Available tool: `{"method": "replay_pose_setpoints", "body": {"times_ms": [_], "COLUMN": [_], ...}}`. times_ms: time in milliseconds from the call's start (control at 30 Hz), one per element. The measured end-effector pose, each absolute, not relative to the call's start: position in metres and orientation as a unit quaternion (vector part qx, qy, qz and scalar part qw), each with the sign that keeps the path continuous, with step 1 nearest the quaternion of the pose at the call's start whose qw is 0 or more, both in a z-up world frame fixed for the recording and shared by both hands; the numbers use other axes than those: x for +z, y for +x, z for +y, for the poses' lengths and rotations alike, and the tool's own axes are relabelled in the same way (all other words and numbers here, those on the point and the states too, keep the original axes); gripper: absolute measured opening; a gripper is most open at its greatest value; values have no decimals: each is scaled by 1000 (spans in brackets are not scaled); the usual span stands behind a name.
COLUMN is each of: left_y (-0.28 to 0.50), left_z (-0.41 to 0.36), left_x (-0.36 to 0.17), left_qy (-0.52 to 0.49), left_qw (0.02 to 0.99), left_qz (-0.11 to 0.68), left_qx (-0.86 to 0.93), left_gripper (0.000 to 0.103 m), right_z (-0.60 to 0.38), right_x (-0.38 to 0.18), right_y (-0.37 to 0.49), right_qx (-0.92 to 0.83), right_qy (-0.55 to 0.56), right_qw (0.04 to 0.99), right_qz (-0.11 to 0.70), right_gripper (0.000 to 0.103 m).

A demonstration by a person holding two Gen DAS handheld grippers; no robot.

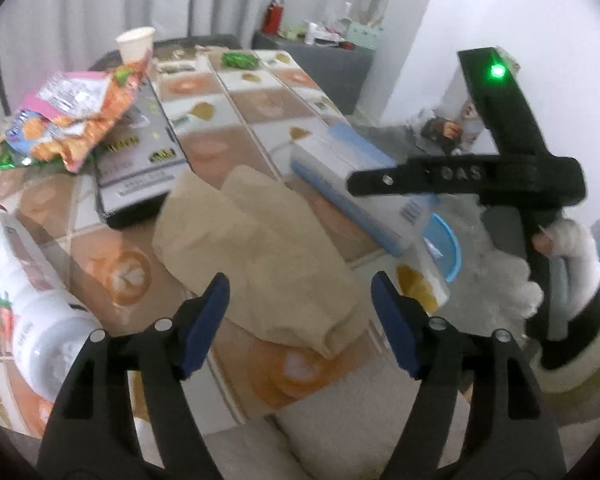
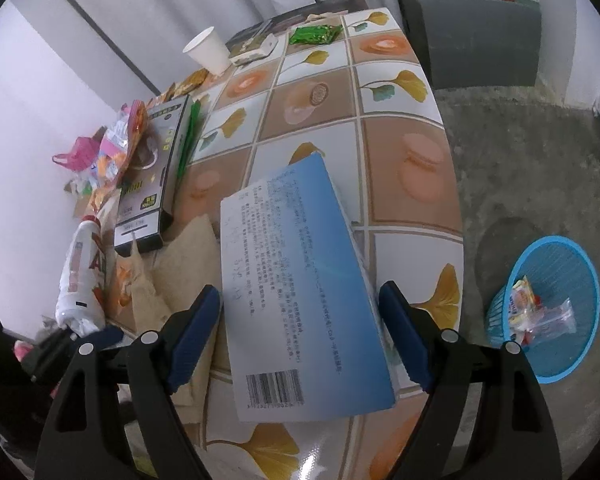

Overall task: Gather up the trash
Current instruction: 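Grasp the blue medicine box with the right tool while the left tool reaches the paper towel, then close the left tool on the brown paper towel and lift it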

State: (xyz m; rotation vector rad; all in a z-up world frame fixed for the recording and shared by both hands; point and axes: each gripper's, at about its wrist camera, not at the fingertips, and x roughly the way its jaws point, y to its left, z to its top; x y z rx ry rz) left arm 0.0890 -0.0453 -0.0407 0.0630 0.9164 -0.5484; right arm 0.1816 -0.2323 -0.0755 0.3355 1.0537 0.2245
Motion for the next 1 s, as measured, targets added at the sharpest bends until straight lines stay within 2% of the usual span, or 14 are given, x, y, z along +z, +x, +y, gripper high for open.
{"method": "replay_pose_setpoints", "body": {"times_ms": [133,300,467,533,633,733,800,833,900,1000], "left_y": [101,120,120,119,121,123,125,126,126,126], "left_z": [-53,-64,-73,-76,-75,-70,-68,-67,-66,-63], "left_x": [-45,-65,-70,-72,-71,-68,-67,-67,-66,-66], "left_qy": [48,45,84,107,111,107,108,107,105,97], "left_qw": [866,850,857,859,863,866,868,869,870,870], "left_qz": [437,472,459,453,449,447,445,444,444,447], "left_qx": [-237,-231,-219,-211,-205,-198,-191,-190,-187,-187], "left_gripper": [76,76,76,73,62,47,34,31,19,14], "right_z": [-231,-227,-225,-223,-223,-221,-221,-220,-220,-219], "right_x": [-71,-72,-76,-78,-82,-83,-82,-82,-82,-80], "right_y": [181,185,189,190,193,195,195,195,194,192], "right_qx": [102,97,103,108,109,105,104,103,96,93], "right_qy": [144,115,98,95,99,96,97,97,93,91], "right_qw": [850,850,845,844,841,843,844,844,847,849], "right_qz": [496,506,515,516,520,519,517,517,515,513], "right_gripper": [85,87,87,87,87,87,87,87,83,76]}}
